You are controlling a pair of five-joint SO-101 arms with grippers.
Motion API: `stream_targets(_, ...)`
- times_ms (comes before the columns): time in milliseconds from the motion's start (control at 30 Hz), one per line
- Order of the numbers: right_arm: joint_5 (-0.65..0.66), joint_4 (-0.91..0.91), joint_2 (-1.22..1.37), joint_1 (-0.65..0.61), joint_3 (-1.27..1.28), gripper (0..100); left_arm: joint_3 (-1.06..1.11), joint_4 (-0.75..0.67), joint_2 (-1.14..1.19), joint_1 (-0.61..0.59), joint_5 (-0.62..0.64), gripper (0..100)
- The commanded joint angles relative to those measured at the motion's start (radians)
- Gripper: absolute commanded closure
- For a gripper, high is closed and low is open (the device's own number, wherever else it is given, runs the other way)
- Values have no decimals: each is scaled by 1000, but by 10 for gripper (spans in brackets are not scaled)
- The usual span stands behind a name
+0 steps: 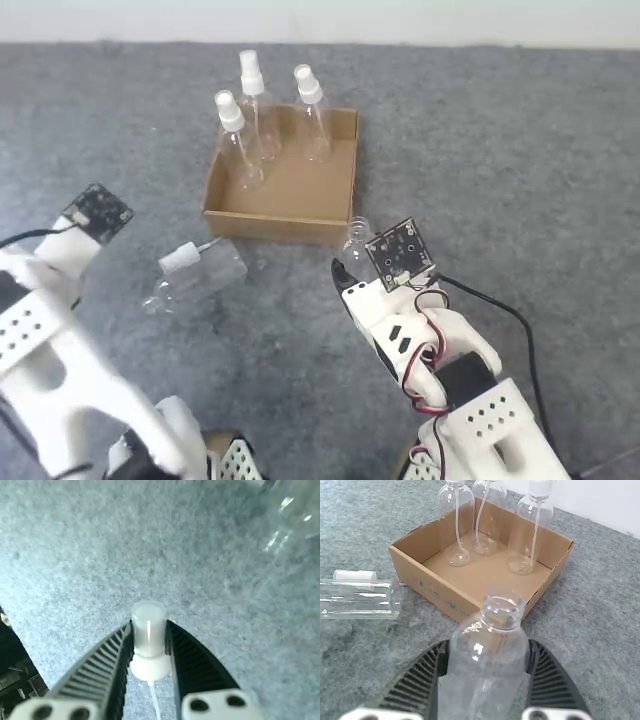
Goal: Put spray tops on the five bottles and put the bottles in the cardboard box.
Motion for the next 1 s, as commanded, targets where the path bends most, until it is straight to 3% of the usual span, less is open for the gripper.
stream_targets(0,-2,-25,-28,13,-20,898,-84,61,-127,51,110,991)
stream_targets(400,-2,-25,-28,13,-20,898,-82,68,-305,166,463,991)
stream_targets(967,-2,-25,-28,15,-20,898,-84,60,-577,494,1037,991)
